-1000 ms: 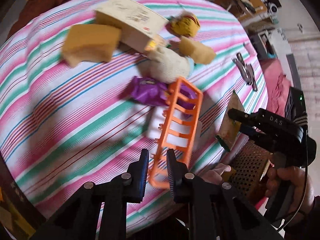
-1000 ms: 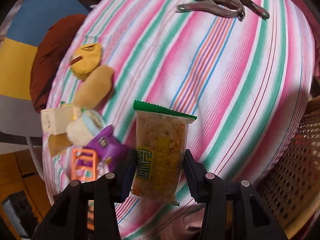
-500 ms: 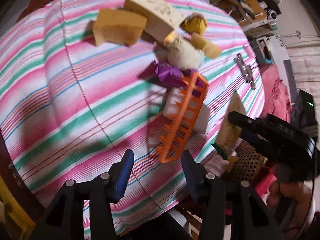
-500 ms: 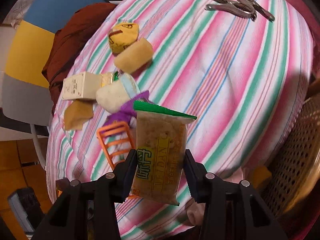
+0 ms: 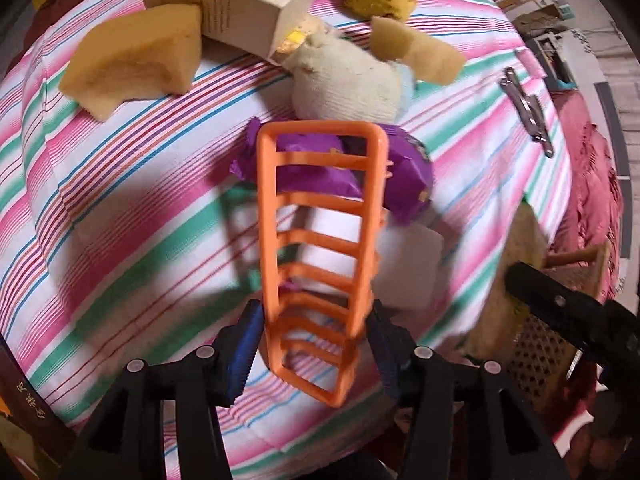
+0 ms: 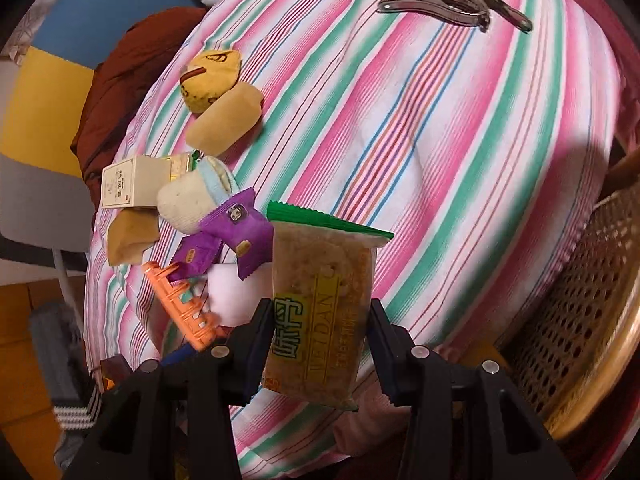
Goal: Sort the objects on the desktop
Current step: 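Lift the orange rack and snack bar packet off the table, then place the orange rack and snack bar packet into the gold tray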
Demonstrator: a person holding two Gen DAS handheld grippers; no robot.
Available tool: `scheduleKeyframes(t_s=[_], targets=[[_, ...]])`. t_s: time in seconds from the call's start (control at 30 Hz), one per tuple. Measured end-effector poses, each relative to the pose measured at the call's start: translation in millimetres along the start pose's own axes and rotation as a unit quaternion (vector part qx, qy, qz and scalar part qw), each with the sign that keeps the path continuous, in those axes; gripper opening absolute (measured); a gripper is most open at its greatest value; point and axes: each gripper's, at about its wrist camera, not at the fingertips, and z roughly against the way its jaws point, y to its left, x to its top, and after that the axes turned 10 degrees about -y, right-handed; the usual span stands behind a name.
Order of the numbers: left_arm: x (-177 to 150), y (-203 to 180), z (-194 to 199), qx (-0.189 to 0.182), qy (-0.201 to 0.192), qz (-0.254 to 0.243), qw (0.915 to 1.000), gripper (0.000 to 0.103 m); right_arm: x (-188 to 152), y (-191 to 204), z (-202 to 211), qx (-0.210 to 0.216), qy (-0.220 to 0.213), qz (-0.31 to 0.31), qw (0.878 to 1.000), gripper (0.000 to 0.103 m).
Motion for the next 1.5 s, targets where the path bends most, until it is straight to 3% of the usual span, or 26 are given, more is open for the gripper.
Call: scheduleKeyframes(t_s=[0.23, 0.4, 0.8, 1.0, 1.13, 1.4, 1.5], targets=[[-6, 18, 10, -0.035, -0.019, 0.030, 0.9987, 0.050, 3, 14, -9, 0.014, 0.020, 0.030, 0.999, 0.046], [-18, 41, 32, -0.041, -0.038, 0.053, 0.9971, 0.050, -3, 35, -14, 0.026, 0.031, 0.049, 0.998, 0.046], [-69, 133, 101, -0.040, -0.090, 0.120, 0.9879, 0.049, -55, 130, -18, 0.064, 0.046, 0.110, 0.991, 0.046], [-111, 187, 149, -0.039, -0.143, 0.153, 0.9771, 0.049, -102, 193, -16, 0.100, 0.064, 0.148, 0.982, 0.046], [-142, 244, 182, -0.022, -0.174, 0.190, 0.9660, 0.049, -141, 248, -18, 0.129, 0.079, 0.185, 0.971, 0.046], [-204, 332, 207, 0.011, -0.187, 0.276, 0.9426, 0.049, -213, 338, -37, 0.156, 0.116, 0.252, 0.948, 0.046], [-218, 352, 212, 0.025, -0.190, 0.289, 0.9381, 0.049, -235, 363, -51, 0.153, 0.126, 0.275, 0.941, 0.046]])
